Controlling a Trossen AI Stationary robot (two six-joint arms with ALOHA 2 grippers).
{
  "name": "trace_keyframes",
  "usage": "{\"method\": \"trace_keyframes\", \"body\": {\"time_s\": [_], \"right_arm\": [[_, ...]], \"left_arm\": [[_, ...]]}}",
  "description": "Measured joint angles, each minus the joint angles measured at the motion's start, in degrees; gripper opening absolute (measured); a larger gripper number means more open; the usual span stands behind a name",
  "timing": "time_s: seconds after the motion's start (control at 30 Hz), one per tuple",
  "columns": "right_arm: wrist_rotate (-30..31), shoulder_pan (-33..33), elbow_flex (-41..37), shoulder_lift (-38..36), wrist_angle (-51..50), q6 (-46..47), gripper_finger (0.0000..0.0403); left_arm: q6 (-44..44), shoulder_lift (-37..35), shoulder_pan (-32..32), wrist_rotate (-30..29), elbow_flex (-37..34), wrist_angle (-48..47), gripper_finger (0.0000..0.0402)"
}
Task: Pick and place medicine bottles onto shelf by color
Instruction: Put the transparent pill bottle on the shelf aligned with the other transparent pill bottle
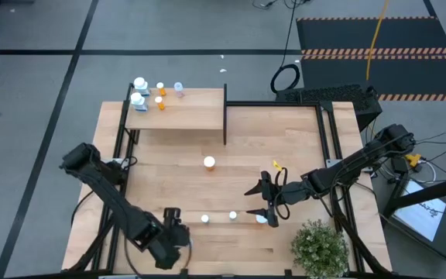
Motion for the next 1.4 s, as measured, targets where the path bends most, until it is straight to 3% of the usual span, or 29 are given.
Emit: {"method": "trace_keyframes", "body": {"time_s": [0.07,0.37,0.77,1.4], "right_arm": [[0.0,0.0,0.0,0.0,0.0,-0.3,0.0286],[0.0,0.1,0.0,0.0,0.0,-0.4,0.0286],[-0.2,0.2,0.0,0.0,0.0,-0.4,0.0286],[-0.2,1.0,0.0,0.0,0.0,-0.6,0.0286]], "left_arm": [[1.1,2.8,0.8,2.9,4.5,-3.5,0.025],[3.0,10.3,2.0,3.5,17.7,-11.1,0.025],[1.9,11.2,1.8,3.5,17.4,-13.6,0.025],[5.4,18.1,1.7,2.9,17.1,-13.4,0.025]]}}
